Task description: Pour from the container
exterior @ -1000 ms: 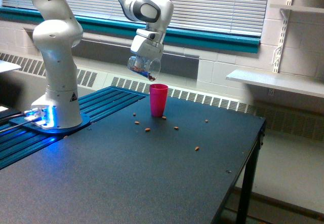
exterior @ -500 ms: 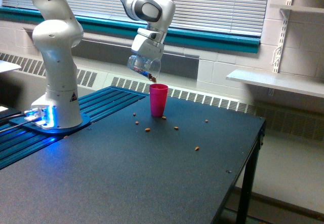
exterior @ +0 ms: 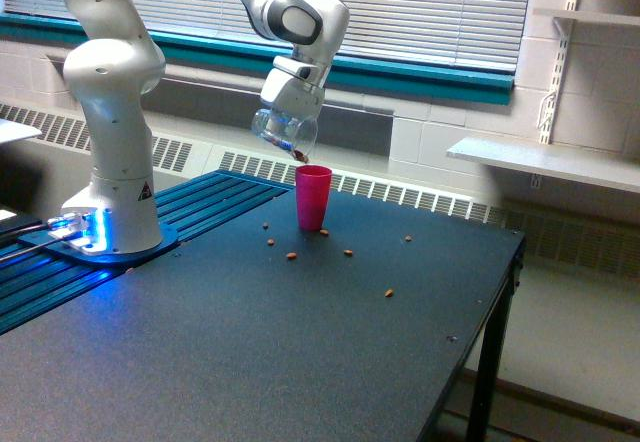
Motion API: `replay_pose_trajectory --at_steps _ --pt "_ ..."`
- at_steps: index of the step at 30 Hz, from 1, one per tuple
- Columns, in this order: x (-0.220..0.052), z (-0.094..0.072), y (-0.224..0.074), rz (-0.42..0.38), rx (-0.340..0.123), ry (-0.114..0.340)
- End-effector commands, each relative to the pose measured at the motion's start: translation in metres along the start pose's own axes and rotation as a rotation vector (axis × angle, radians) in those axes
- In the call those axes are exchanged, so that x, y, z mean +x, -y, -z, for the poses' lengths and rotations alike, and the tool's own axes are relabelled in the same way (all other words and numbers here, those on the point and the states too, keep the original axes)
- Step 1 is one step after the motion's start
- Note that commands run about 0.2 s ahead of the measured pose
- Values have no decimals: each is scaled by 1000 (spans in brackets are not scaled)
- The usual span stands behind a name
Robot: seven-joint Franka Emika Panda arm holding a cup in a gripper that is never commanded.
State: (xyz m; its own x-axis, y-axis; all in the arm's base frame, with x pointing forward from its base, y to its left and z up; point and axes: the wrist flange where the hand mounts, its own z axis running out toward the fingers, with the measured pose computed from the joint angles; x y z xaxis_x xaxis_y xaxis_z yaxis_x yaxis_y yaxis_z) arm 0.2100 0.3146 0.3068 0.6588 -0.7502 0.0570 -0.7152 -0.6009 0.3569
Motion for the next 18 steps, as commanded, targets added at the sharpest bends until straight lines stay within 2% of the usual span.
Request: replay_pose_trajectory --at_steps 1,18 --pt "-1 1 3 25 -6 8" --pt "-3 1 5 43 -28 31"
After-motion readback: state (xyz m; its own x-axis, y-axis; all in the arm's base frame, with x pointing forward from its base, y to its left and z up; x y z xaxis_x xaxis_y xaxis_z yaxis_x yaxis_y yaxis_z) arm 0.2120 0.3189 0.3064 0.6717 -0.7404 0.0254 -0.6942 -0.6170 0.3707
